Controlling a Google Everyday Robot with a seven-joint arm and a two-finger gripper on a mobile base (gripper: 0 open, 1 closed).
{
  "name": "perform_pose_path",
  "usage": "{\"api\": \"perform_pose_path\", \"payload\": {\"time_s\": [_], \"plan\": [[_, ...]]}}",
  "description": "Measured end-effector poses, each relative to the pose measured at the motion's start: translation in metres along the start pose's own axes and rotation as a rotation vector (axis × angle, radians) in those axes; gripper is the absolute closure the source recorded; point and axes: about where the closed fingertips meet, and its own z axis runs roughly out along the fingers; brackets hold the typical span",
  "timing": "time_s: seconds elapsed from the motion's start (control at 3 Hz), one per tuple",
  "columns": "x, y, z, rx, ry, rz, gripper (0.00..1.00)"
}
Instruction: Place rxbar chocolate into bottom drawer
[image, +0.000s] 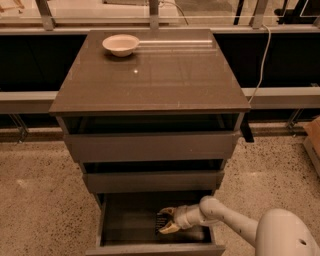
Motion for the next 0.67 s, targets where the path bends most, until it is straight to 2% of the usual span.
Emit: {"api": "perform_pose_path", "payload": {"time_s": [0.33,0.67], "plan": [[0.011,0.001,0.014,0.015,0.002,-0.015,0.82],[0.018,0.002,0.025,-0.007,-0.005,-0.016,0.59]]}}
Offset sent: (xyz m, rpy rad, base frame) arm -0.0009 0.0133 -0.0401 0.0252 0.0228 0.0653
